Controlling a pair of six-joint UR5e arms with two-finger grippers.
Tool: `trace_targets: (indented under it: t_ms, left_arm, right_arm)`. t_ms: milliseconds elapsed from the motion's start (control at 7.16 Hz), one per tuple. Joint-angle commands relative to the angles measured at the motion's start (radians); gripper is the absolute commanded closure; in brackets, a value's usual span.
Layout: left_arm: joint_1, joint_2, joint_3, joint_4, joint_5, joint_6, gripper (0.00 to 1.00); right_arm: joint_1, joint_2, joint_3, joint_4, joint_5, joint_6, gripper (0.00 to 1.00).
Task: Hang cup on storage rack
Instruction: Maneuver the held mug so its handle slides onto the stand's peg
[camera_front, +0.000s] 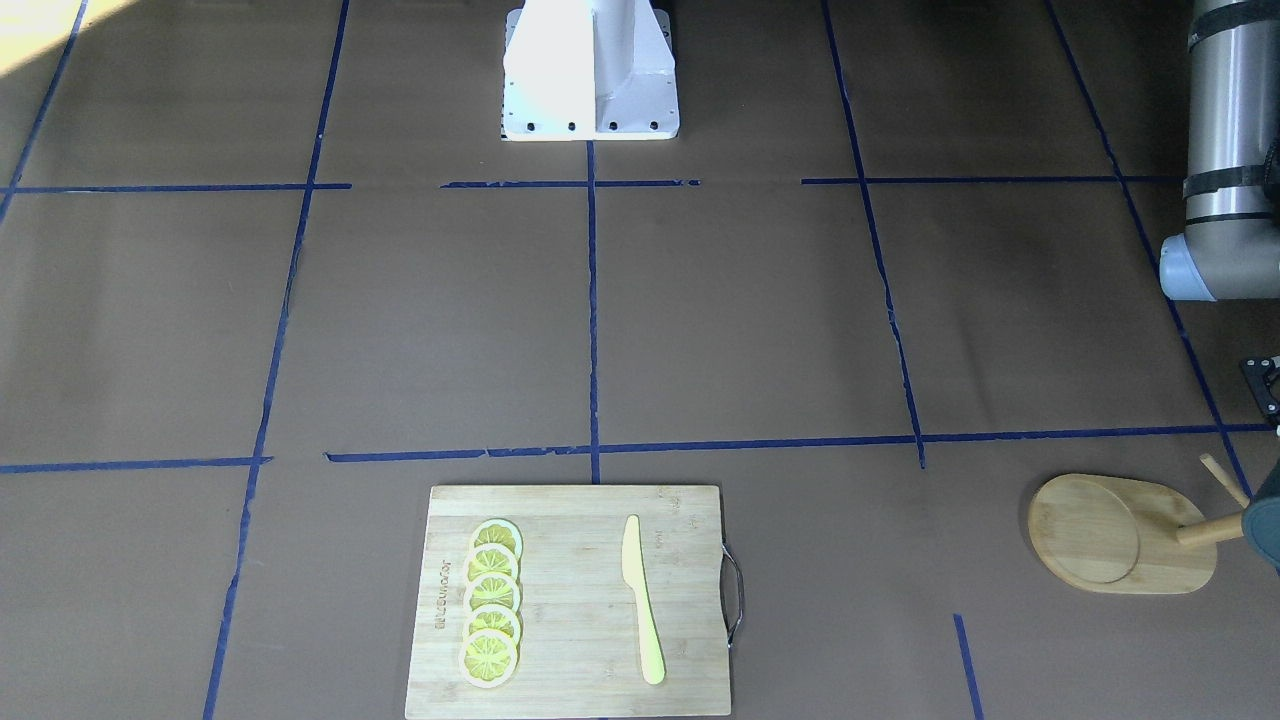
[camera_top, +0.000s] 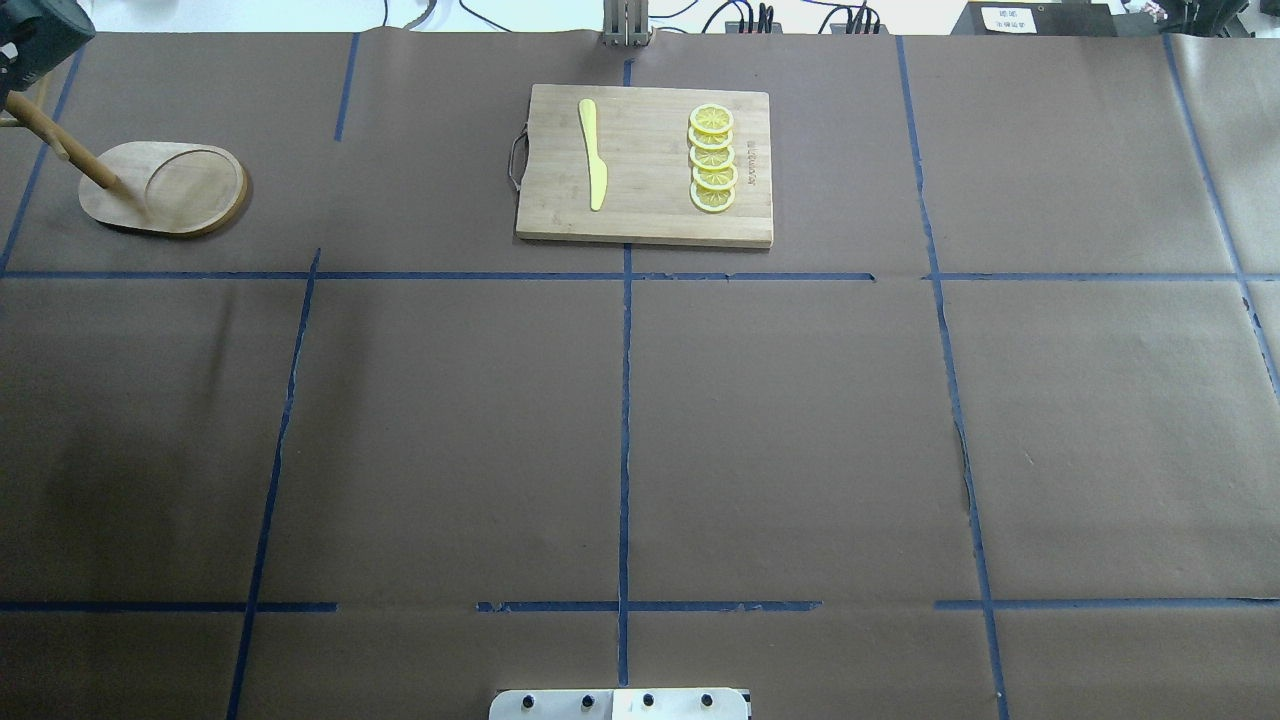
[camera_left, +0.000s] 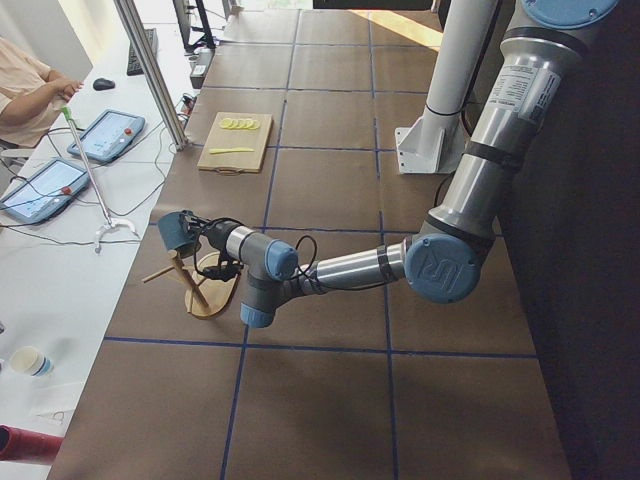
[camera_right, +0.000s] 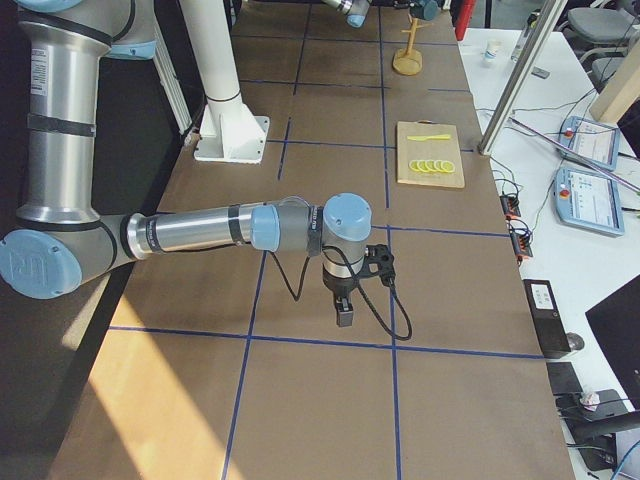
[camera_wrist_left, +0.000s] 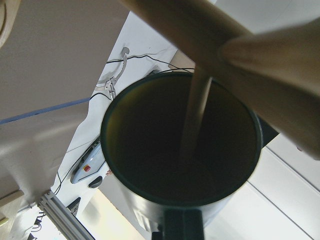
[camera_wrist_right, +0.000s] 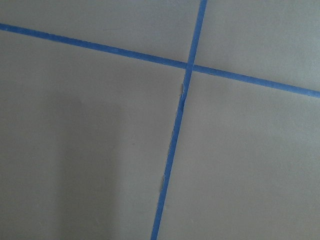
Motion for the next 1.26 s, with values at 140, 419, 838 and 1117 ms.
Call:
trace_targets:
  t_ms: [140,419,838,1117]
  left_arm:
    - [0.005,0.018,0.01,-0.013,0.001,0.002,0.72]
    - [0.006,0.016,0.01,-0.013,-0.001,0.002,0.0]
    - [0.003,0.016,-0.049,-0.013,-0.007,0.003,0.0]
    - [-0.008,0.068,-0.198,-0.012,-0.169,0.137,0.0]
  right_arm:
    - [0.0,-0.001,0.0,0.0,0.0,0.0,0.0]
    - [0.0,-0.001,0.0,-0.002,0.0,0.002,0.0]
    - [0.0,-0.001,0.0,-0.002,0.002,0.008,0.0]
    - [0.0,0.001,0.002,0.0,0.002,0.008,0.0]
